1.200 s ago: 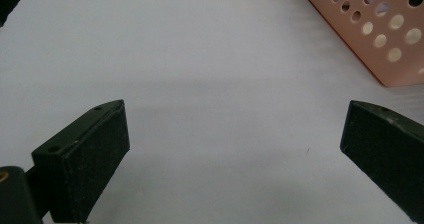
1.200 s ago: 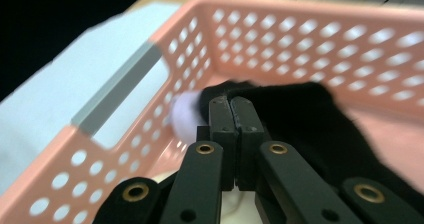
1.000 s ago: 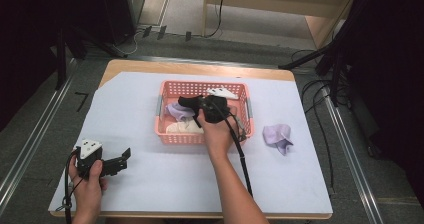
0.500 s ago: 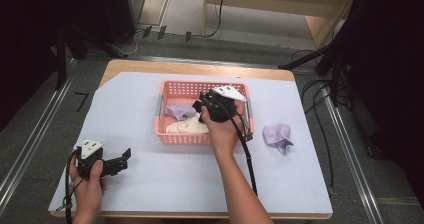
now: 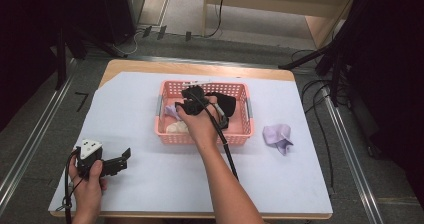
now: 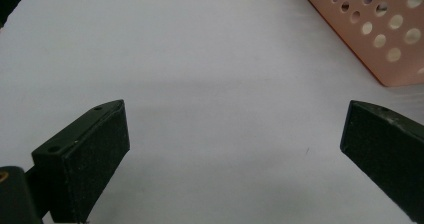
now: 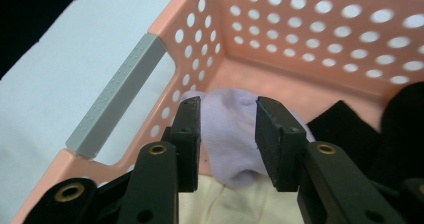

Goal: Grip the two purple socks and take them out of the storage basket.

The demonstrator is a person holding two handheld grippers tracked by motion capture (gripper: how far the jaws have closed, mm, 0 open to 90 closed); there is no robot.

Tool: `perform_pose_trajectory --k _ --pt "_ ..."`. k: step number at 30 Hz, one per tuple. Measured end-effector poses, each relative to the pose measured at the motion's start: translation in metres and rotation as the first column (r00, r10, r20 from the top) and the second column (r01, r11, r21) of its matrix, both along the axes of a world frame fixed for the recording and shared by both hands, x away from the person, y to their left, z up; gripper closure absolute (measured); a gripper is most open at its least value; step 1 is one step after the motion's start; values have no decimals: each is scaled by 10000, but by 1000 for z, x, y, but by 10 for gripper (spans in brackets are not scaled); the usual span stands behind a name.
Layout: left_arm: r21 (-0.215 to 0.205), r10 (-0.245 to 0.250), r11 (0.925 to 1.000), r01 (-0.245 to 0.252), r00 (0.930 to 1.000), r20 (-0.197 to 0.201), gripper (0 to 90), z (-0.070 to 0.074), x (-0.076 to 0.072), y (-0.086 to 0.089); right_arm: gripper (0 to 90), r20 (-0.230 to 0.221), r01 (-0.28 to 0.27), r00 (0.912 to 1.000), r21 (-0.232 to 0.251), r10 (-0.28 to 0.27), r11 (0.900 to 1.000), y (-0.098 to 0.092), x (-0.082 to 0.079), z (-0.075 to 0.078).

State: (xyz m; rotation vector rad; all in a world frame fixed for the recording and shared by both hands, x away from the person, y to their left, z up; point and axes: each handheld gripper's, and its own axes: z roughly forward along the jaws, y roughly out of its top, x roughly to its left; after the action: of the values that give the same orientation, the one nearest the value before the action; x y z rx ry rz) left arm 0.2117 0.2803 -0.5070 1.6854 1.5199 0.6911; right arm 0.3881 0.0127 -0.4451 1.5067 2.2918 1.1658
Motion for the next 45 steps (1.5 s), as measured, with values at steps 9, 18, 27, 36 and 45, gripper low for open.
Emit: perform_pose_trajectory --k 9,18,27,36,45 --pt "-65 -2 10000 2 10000 10 1 0 0 1 601 -1013 -111 9948 -661 44 9977 17 14 0" --pt "-58 -27 10000 27 10000 -11 1 0 0 1 501 -515 -1119 9931 -1393 1056 9839 25 27 -22" --pt "-77 -65 9999 65 10000 -6 1 0 0 1 798 -618 -1413 9895 -2192 1308 9654 28 29 -35" --pt "-59 -21 10000 21 10000 19 1 0 0 1 822 1243 -1002 9863 -720 1086 9924 10 18 -13" --pt "-36 -18 10000 18 10000 2 1 0 0 0 822 3045 -766 9500 139 687 9970 -20 2 3"
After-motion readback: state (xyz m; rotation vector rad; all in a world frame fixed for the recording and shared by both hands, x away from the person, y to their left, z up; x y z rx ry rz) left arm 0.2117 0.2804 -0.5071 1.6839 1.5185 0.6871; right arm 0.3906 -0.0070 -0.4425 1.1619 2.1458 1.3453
